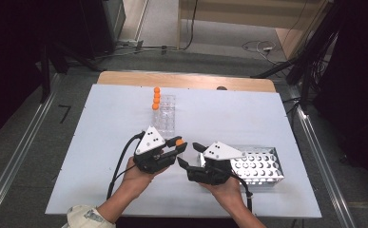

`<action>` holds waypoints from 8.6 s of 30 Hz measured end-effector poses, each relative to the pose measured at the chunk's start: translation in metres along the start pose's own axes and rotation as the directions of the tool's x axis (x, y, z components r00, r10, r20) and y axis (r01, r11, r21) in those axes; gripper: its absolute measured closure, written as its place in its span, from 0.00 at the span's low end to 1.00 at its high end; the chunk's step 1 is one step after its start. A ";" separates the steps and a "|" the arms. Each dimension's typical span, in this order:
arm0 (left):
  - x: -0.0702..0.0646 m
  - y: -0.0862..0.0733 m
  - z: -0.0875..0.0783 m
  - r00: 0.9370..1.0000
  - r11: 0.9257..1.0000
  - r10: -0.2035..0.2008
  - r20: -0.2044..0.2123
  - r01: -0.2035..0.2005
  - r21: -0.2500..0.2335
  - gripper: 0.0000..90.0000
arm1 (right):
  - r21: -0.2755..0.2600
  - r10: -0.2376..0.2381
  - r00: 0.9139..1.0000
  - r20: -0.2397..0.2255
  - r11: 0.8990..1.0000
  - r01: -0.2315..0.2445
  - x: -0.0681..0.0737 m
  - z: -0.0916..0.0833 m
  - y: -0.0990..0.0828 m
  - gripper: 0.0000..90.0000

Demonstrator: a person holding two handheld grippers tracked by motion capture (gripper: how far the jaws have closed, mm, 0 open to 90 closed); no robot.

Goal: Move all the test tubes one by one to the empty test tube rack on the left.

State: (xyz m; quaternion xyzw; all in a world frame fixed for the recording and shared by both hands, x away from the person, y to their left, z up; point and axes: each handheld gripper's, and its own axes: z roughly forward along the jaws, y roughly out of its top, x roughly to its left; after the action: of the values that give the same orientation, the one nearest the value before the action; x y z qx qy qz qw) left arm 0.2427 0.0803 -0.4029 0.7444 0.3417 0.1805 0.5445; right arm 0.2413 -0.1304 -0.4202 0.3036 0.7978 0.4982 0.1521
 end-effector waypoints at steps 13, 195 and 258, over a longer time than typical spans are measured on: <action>0.018 0.008 -0.009 0.998 0.999 -0.029 -0.049 0.028 -0.027 0.79 | 0.006 0.014 1.000 0.023 1.000 -0.014 -0.005 -0.013 -0.005 0.21; 0.073 -0.011 0.009 0.944 0.994 -0.096 -0.316 0.110 0.027 0.32 | 0.017 0.079 0.981 0.177 0.996 -0.083 -0.043 -0.061 -0.042 0.20; 0.076 -0.083 -0.070 0.893 0.985 -0.140 -0.428 0.171 0.034 0.26 | -0.071 0.182 0.914 0.362 0.983 -0.168 -0.094 -0.107 -0.063 0.20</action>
State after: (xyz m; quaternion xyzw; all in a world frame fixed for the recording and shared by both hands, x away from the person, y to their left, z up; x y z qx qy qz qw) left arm 0.2256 0.1963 -0.4648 0.6763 0.5164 0.2817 0.4434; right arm 0.2337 -0.2856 -0.4328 0.4585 0.7151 0.4597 0.2591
